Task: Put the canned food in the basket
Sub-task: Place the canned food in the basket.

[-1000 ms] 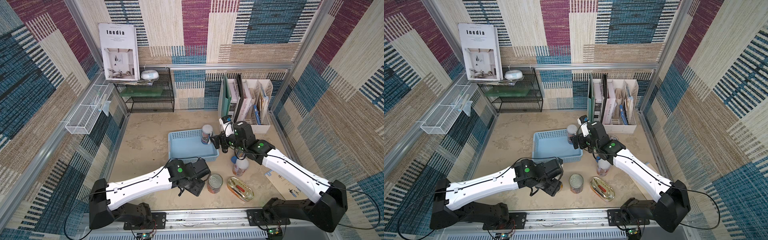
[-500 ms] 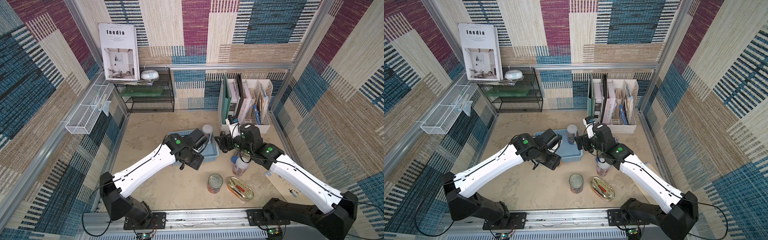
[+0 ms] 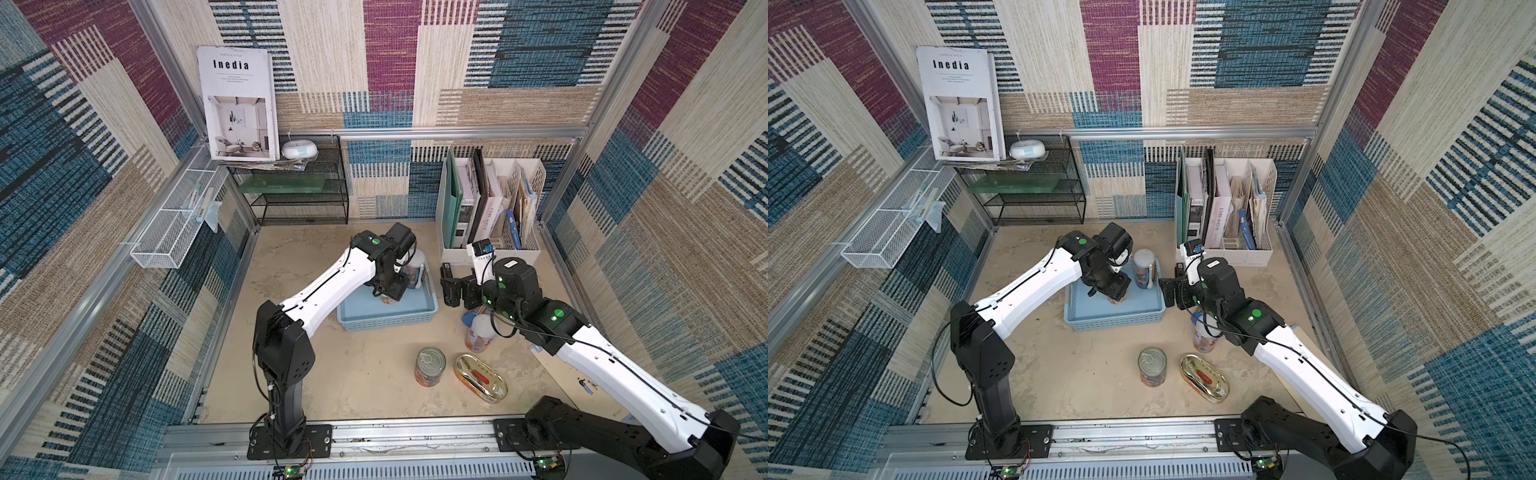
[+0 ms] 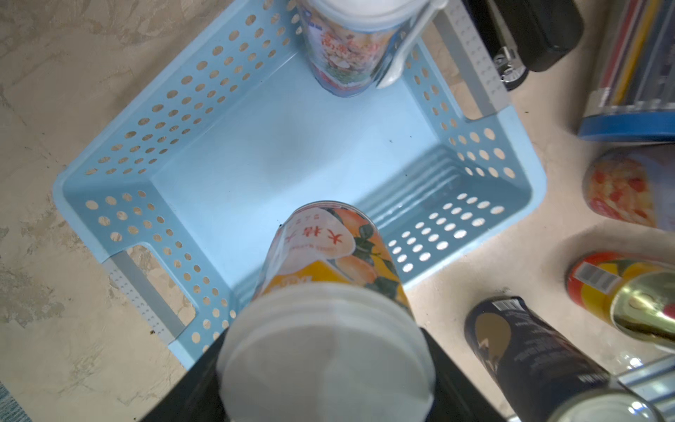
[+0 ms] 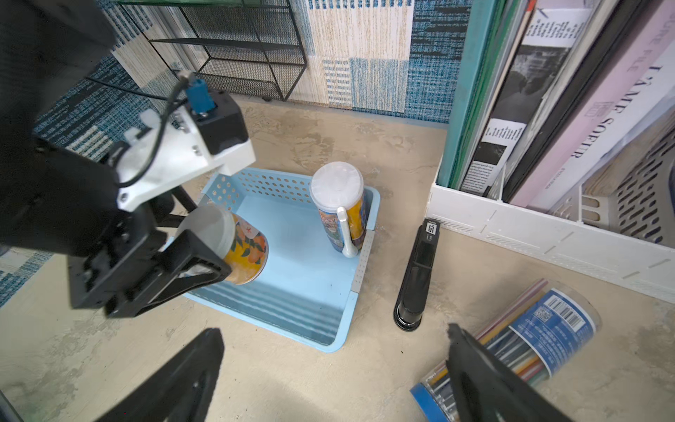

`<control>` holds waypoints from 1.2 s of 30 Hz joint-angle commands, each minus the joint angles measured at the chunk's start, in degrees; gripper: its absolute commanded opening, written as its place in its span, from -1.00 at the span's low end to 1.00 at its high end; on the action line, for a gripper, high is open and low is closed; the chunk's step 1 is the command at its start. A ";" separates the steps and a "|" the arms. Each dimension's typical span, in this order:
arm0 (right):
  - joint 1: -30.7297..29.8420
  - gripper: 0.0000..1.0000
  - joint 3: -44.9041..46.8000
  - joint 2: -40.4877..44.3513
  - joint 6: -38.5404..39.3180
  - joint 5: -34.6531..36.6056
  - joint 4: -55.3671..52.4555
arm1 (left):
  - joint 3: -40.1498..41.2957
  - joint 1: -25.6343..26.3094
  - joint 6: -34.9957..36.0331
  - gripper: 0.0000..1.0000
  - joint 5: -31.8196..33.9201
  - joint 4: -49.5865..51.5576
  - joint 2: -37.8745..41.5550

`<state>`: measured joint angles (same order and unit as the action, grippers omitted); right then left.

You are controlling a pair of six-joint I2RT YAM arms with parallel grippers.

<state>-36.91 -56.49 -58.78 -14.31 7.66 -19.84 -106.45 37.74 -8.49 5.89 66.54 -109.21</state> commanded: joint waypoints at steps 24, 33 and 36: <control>-0.35 0.98 8.67 3.61 -2.77 -13.71 0.37 | 6.67 -14.07 0.59 -0.12 4.54 -13.84 -6.36; -2.35 0.98 7.94 4.22 -1.38 -15.84 -5.25 | 9.51 -16.11 -0.55 0.01 6.83 -17.07 -7.61; -3.83 0.98 9.20 3.50 -2.24 -15.79 -6.61 | 10.30 -16.54 -1.00 0.11 6.61 -18.10 -7.42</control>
<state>-39.81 -48.01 -54.92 -16.49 -7.68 -23.62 -96.38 21.50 -8.67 10.79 50.50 -117.03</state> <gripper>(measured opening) 0.991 0.705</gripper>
